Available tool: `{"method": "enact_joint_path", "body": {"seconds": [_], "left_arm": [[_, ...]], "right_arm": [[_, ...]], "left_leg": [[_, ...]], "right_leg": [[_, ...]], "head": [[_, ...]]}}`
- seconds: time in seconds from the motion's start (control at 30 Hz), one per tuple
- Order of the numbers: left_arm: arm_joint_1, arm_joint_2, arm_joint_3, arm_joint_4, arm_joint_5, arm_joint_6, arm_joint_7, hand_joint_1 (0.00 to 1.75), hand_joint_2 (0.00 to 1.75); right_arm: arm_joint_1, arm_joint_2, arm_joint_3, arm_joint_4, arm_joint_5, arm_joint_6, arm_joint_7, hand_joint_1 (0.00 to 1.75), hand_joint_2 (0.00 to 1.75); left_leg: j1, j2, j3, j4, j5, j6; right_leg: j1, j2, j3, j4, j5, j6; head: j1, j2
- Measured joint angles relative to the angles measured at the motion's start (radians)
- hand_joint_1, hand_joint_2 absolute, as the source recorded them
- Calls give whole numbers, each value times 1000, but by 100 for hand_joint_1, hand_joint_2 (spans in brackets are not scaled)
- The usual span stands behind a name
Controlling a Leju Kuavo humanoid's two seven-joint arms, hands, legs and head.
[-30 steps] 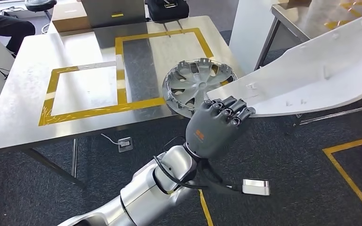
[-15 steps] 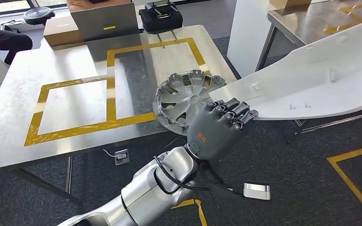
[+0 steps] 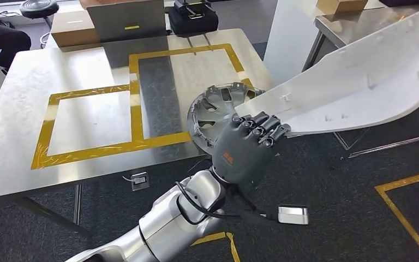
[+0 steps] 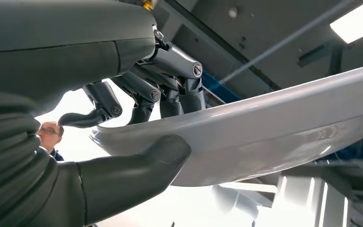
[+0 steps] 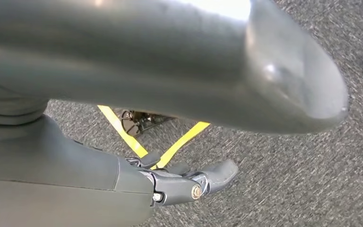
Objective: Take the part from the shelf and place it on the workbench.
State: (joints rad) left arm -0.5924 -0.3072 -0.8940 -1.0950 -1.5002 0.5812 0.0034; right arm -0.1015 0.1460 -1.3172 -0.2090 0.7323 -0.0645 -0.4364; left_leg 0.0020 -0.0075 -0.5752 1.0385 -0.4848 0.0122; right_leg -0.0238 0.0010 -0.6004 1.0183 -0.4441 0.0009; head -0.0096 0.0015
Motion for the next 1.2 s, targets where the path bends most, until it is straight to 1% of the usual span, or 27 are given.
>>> {"method": "enact_joint_path", "body": {"seconds": [0.07, 0.13, 0.2, 0.27, 0.37, 0.43, 0.53, 0.67, 0.73, 0.77, 0.8, 0.83, 0.87, 0.93, 0.97, 1.0, 1.03, 1.07, 1.1, 1.13, 1.2], "left_arm": [[-1, 3, 13, 3, -18, 30, 7, 175, 175], [-4, 7, 33, 9, -37, 62, 12, 175, 175], [-13, 14, 53, 19, -53, 91, 30, 175, 175], [-33, 27, 63, 26, -61, 108, 54, 175, 175], [-75, 52, 64, 34, -64, 113, 97, 175, 175], [-115, 73, 58, 48, -67, 113, 153, 175, 175], [-198, 106, 24, 87, -68, 113, 231, 175, 175], [-285, 133, -32, 176, -67, 114, 289, 175, 175], [-335, 145, -70, 247, -34, 114, 329, 175, 175], [-365, 153, -95, 289, -10, 114, 348, 175, 175], [-394, 164, -123, 331, 6, 114, 358, 175, 175], [-418, 176, -145, 371, 1, 114, 356, 175, 175], [-435, 187, -158, 410, -17, 114, 346, 175, 175], [-460, 200, -156, 495, -52, 114, 334, 175, 175], [-475, 205, -155, 541, -57, 109, 336, 175, 175], [-495, 212, -157, 590, -59, 98, 340, 175, 175], [-517, 223, -160, 633, -61, 81, 344, 175, 175], [-538, 237, -167, 671, -62, 58, 349, 175, 175], [-557, 254, -176, 703, -62, 29, 354, 175, 175], [-574, 273, -186, 729, -61, -1, 358, 175, 175], [-603, 313, -201, 773, -60, -59, 364, 175, 175]], "right_arm": [[0, -1, 0, 0, 6, 0, -3, 0, 0], [0, -2, 1, 0, 12, 0, -7, 0, 0], [1, -3, 3, 0, 16, 0, -10, 0, 0], [1, -3, 8, 0, 21, 0, -11, 0, 0], [1, -3, 16, 0, 24, 0, -12, 0, 0], [1, -3, 19, 0, 23, 0, -14, 0, 0], [2, -3, 22, 0, 24, 0, -16, 0, 0], [3, -3, 23, 0, 22, 0, -18, 0, 0], [9, -8, 33, -2, -40, 1, -6, 0, 0], [17, -14, 54, -5, -124, 7, -1, 0, 0], [26, -21, 93, -7, -251, 17, 3, 0, 0], [35, -29, 155, -8, -427, 26, 1, 0, 0], [42, -33, 239, -7, -633, 26, -5, 0, 0], [48, -41, 466, -4, -1051, -20, -9, 0, 0], [50, -43, 586, -4, -1209, -50, -7, 0, 0], [51, -44, 700, -4, -1323, -72, -1, 0, 0], [54, -44, 792, -3, -1378, -83, 4, 0, 0], [59, -44, 863, -3, -1383, -86, 9, 0, 0], [63, -43, 917, -2, -1340, -86, 14, 0, 0], [68, -42, 955, -1, -1269, -86, 18, 0, 0], [74, -40, 1009, 2, -1138, -86, 25, 0, 0]], "left_leg": [[0, 0, 0, 0, -2, 5], [-1, 0, 1, 0, -3, 8], [-1, 0, 1, 0, -4, 9], [-2, 0, 1, 0, -4, 9], [-2, 0, 1, 0, -4, 10], [-1, 0, 2, -1, -4, 9], [-1, 0, 4, -3, -4, 8], [-1, 0, 5, -5, -3, 7], [-1, 1, 6, -5, -3, 7], [-1, 1, 7, -5, -3, 7], [-1, 0, 7, -6, -3, 7], [-1, 0, 8, -6, -2, 6], [0, -1, 8, -7, -2, 6], [0, 0, 9, -7, -2, 4], [0, 1, 9, -7, -2, 4], [1, 1, 10, -7, -2, 4], [1, 2, 11, -8, -2, 3], [0, 2, 12, -8, -2, 2], [1, 3, 12, -9, -2, 1], [1, 3, 12, -11, -1, 0], [1, 2, 13, -12, 1, -2]], "right_leg": [[0, 0, 4, -6, 1, 8], [-1, 0, 7, -11, 2, 21], [-2, 0, 9, -15, 2, 35], [-2, 0, 9, -16, 2, 43], [-2, -1, 9, -16, 1, 46], [-1, -1, 9, -16, 0, 47], [-1, -1, 9, -15, 0, 47], [-1, -1, 10, -15, 0, 47], [-1, 0, 9, -14, 0, 46], [-1, 0, 10, -14, -1, 46], [-1, 0, 11, -14, -1, 46], [-1, -1, 11, -14, -1, 46], [-1, -1, 12, -13, -1, 45], [0, 0, 12, -13, -1, 45], [0, 1, 12, -13, -1, 45], [0, 2, 11, -13, -1, 45], [0, 2, 12, -13, -1, 45], [0, 3, 12, -13, -2, 44], [0, 3, 11, -12, -2, 44], [0, 3, 11, -12, -2, 44], [0, 3, 10, -12, -2, 43]], "head": [[0, 0], [0, 0], [0, 0], [0, 0], [0, 0], [0, 0], [0, 0], [0, 0], [0, 0], [0, 0], [0, 0], [0, 0], [0, 0], [0, 0], [1, 0], [1, 0], [1, 0], [0, 0], [0, 0], [0, 0], [0, 0]]}}
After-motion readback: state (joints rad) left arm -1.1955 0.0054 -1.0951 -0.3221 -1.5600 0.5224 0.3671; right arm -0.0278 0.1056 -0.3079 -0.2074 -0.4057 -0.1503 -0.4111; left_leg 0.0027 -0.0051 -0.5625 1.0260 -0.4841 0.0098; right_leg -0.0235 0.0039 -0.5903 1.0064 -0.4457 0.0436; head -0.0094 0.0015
